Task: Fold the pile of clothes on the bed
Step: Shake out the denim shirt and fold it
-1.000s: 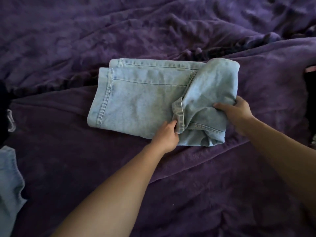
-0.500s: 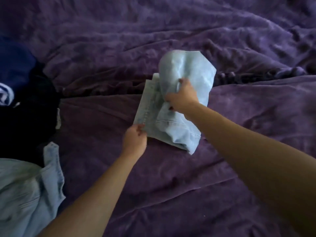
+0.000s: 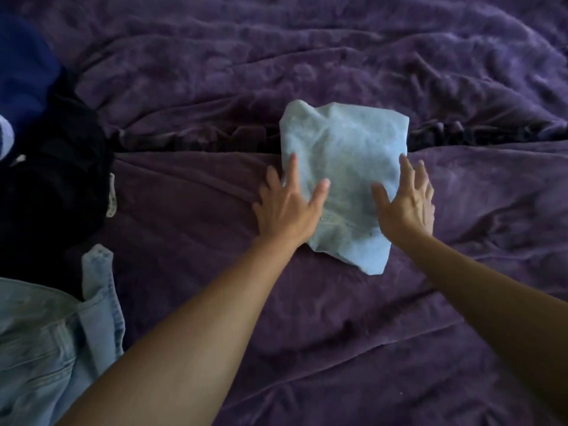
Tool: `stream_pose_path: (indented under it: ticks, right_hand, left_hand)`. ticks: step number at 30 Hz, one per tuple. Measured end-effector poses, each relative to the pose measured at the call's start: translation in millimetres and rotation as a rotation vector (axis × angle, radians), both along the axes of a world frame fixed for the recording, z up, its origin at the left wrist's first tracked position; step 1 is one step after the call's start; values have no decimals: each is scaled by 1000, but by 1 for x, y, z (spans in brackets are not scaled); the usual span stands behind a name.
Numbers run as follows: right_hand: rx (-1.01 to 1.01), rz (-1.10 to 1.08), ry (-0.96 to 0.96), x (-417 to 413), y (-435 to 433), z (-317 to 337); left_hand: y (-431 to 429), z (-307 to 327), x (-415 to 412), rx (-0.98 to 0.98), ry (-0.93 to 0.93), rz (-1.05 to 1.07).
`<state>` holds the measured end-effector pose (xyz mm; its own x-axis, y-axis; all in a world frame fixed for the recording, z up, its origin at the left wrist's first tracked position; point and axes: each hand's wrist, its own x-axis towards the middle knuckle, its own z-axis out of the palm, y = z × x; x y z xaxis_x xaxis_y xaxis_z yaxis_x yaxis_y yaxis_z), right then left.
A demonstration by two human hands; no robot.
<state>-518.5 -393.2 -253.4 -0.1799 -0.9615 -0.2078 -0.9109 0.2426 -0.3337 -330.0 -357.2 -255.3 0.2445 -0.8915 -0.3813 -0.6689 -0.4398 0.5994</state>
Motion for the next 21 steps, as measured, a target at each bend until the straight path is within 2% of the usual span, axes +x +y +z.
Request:
stream_pose_path:
  ticks: [2, 5, 8, 10, 12, 16, 18, 21]
  right_hand:
    - [53, 24, 27, 7, 7, -23]
    - [99, 84, 73, 21, 30, -60]
    - [47, 28, -22, 19, 27, -70]
    - [17, -145, -178, 11, 17, -66]
    - [10, -321, -299, 5, 8, -62]
    - [80, -312, -334, 1, 16, -42]
    - [38, -284, -338, -8, 30, -27]
    - [23, -252, -285, -27, 60, -7]
  left_hand:
    - [-4, -27, -6, 9, -185, -194]
    - [9, -66, 8, -121, -476, -322]
    - [6, -76, 14, -182, -509, -336]
    - [-5, -69, 12, -155, -429, -287]
    - [-19, -63, 9, -127, -243, -154]
    - [-39, -45, 5, -43, 315, 85]
    - [-27, -30, -1, -30, 382, 77]
    - [11, -7, -16, -61, 317, 44]
